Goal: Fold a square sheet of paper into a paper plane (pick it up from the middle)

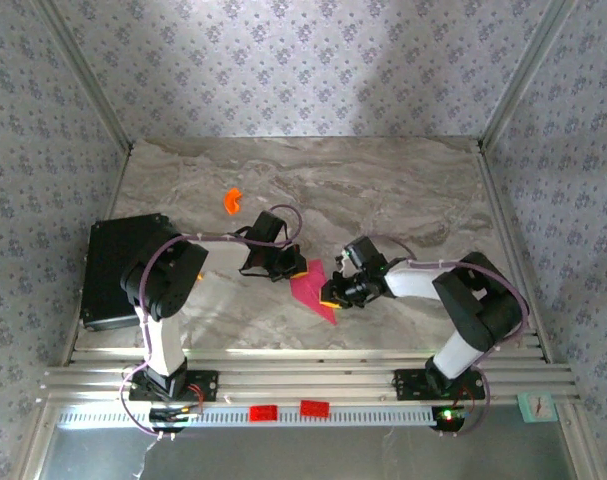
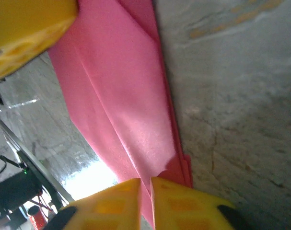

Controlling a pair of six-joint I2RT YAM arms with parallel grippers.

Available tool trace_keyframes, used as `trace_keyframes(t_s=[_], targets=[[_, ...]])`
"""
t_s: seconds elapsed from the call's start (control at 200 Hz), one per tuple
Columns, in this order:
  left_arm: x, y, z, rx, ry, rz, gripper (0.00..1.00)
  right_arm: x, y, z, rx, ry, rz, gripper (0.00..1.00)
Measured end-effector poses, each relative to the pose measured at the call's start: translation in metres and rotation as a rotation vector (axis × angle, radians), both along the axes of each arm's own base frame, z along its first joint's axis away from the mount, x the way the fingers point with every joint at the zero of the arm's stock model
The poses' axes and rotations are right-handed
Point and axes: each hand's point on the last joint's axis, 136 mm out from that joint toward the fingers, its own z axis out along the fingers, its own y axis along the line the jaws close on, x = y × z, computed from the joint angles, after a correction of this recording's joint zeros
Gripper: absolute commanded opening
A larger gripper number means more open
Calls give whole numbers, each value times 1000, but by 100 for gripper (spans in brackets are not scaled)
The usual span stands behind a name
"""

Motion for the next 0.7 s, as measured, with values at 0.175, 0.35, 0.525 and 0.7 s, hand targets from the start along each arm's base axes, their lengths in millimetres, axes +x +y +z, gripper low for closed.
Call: trace_keyframes(t_s=[0.175,0.35,0.525,0.7], targets=[[4,3,1,40,-15,-14,7,-5,-3,-3,38,-44,0,3],[14,7,17,72,-75,0,6,-7,-4,-2,56,-64,-1,3],[3,-14,41,34,-125,-49,5,-7,-4,-2,57,-66,-1,2],[-27,-38,33,1,-89,-125,5,-8,-5,-2,51,-61,-2,2]])
